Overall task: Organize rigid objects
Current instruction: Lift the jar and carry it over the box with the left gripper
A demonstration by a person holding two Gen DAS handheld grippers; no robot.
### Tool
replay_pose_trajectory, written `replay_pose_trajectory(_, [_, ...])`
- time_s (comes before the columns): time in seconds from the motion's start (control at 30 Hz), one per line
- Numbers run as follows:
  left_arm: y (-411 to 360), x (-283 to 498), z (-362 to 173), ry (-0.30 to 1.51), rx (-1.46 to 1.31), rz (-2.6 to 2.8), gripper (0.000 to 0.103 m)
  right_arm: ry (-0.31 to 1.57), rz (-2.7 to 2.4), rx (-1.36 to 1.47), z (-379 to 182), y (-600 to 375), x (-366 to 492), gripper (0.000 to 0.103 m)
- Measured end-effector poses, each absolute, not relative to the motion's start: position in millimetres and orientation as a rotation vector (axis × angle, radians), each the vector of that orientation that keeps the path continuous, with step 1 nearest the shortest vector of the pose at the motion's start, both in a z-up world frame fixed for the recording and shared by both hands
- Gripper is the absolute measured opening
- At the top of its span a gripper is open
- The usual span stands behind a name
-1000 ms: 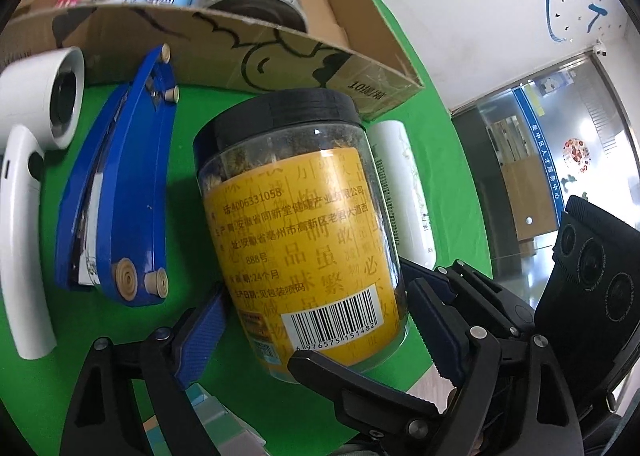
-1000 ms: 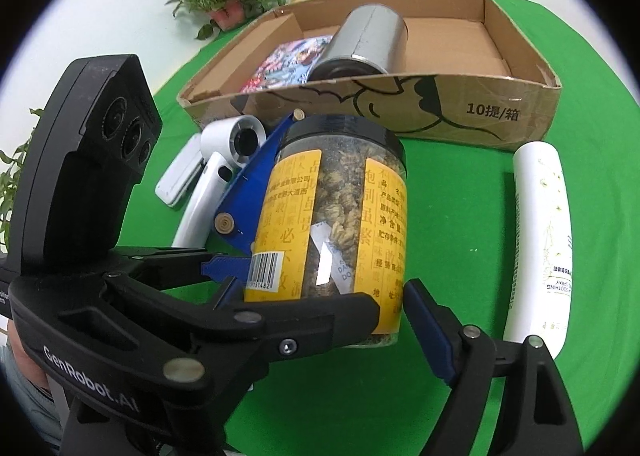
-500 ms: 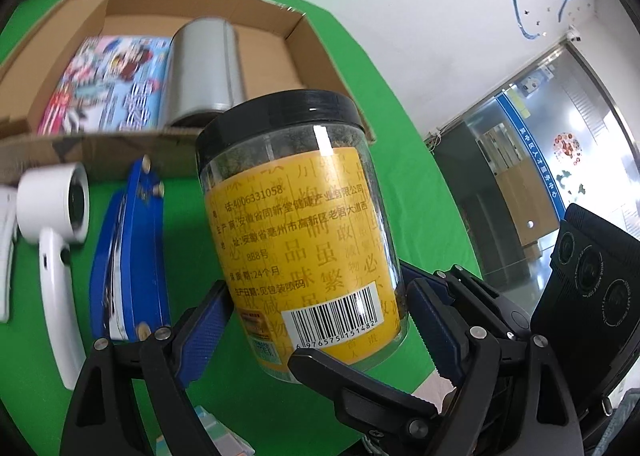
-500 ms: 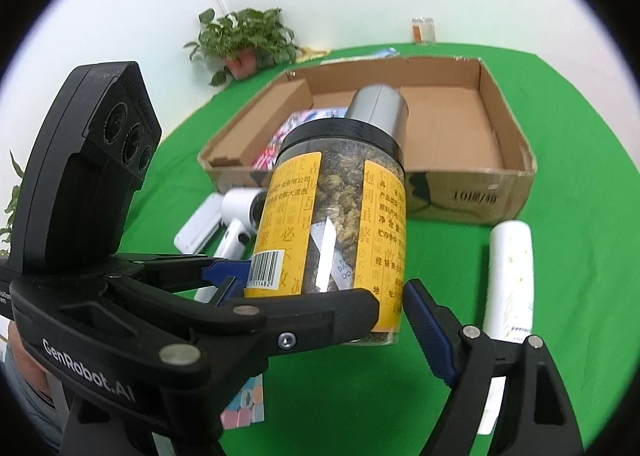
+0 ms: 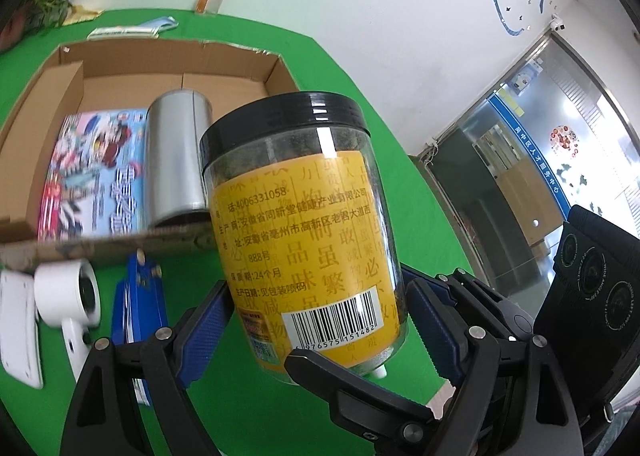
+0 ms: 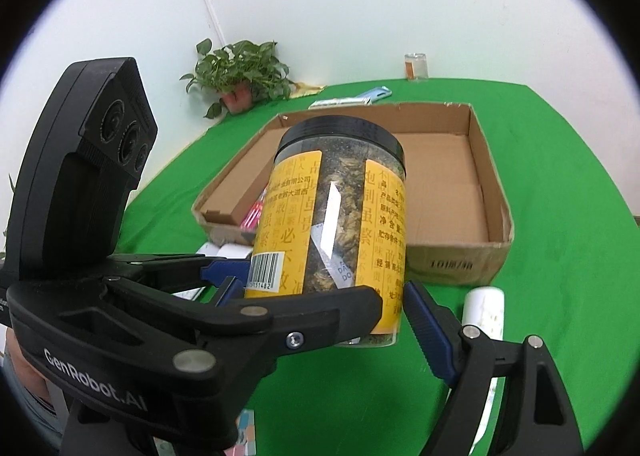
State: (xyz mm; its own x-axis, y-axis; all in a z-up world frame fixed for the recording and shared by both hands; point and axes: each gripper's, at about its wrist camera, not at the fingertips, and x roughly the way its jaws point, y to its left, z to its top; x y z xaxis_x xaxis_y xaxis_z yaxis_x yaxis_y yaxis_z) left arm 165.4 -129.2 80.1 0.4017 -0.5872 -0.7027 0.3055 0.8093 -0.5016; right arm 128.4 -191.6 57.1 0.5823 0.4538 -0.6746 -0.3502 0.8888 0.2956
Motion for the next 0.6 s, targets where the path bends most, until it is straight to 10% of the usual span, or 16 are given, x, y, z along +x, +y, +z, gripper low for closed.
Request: replay_pose_trajectory(0.6, [-154.0, 306.0, 103.0, 1.090, -0.259, -0.555, 0.085, 0.893, 0.450, 0.193, 57.7, -211.2, 226.5, 0.081])
